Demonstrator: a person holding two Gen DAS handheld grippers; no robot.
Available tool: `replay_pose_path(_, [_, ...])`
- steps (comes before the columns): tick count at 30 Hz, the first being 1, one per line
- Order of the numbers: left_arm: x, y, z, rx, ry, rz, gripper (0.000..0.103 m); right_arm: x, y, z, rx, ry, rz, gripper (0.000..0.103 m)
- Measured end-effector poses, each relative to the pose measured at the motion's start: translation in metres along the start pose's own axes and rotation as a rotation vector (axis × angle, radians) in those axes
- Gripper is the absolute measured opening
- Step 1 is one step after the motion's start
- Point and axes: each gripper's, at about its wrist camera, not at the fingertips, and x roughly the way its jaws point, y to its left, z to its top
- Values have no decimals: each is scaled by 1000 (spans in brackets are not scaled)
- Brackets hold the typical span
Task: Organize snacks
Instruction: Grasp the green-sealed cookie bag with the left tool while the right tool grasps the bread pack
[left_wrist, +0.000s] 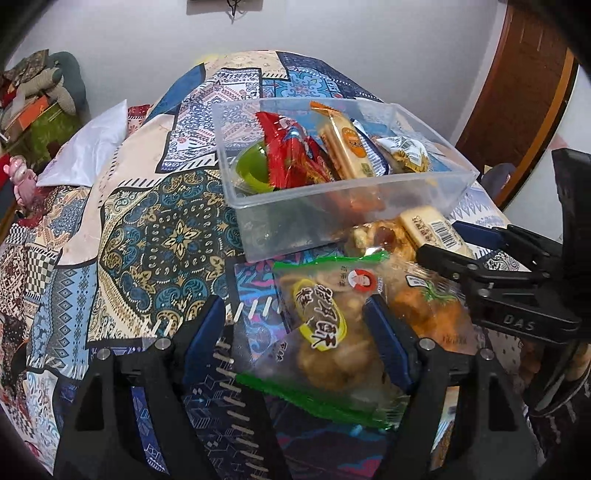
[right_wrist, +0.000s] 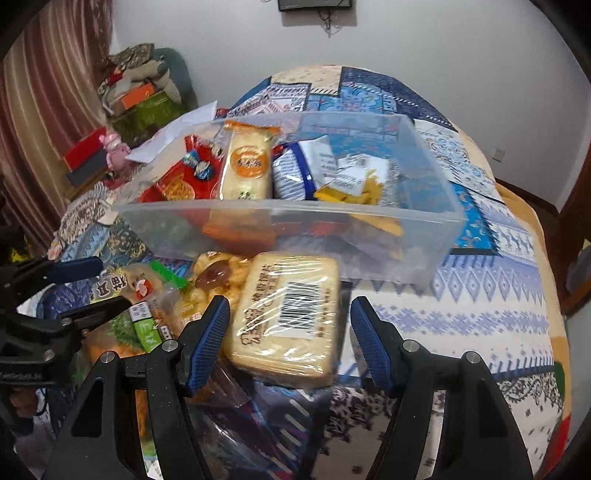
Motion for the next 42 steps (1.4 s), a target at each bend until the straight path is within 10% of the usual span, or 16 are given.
replay_pose_path(25, [30, -3, 0, -70, 72, -113, 79, -9, -33, -23, 81, 19, -13, 64])
replay_pose_path(31, [24, -8, -4, -23, 48, -122, 59, -3, -30, -18, 77, 11, 17, 59])
replay_pose_path(42, [-10, -8, -6, -9, -21, -77, 56, -32, -27, -28, 70, -52, 0, 53])
